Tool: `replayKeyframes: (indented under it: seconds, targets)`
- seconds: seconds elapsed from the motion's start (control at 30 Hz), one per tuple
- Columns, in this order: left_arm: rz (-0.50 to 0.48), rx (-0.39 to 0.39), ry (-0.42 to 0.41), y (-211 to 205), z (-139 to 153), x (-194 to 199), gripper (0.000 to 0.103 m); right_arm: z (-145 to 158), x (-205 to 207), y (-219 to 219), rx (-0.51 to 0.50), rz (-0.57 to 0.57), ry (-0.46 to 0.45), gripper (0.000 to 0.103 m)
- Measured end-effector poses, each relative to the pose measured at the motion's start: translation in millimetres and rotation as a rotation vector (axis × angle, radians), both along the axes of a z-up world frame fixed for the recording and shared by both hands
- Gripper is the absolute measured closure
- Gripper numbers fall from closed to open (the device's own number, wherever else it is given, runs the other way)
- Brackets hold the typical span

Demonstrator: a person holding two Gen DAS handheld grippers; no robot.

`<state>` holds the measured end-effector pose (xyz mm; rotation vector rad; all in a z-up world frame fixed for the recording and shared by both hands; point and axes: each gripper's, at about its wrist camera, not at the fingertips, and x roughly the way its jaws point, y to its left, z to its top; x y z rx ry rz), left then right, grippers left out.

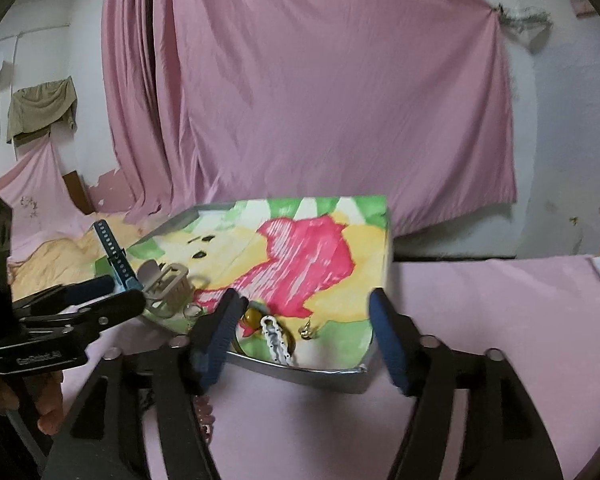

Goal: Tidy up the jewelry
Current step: 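Withdraw both open grippers from the tray toward the remaining bracelets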

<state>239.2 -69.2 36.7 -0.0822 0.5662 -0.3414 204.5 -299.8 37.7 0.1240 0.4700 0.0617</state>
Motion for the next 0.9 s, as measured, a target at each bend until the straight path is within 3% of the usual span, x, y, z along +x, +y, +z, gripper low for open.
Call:
replayKeyframes:
  seconds: [0.07,0.2,0.27,0.63,0.9]
  targets:
    - [0.027,-0.012,-0.047,4,5,-11,0.011,4,-8,1,-0.010,-0.012,-0.032,0.025]
    - [0.073,-0.025,-0.144,12,14,-32,0.002,11,-26,5,-0.041,-0.034,-0.105,0.018]
    - [0.091,-0.029,-0.178,14,18,-42,0.001,15,-37,8,-0.058,-0.050,-0.155,0.009]
    - [0.125,-0.014,-0.257,23,22,-86,0.001,28,-88,9,-0.032,-0.082,-0.314,0.003]
    - [0.123,0.004,-0.271,25,21,-109,0.001,25,-114,21,-0.059,-0.067,-0.332,0.002]
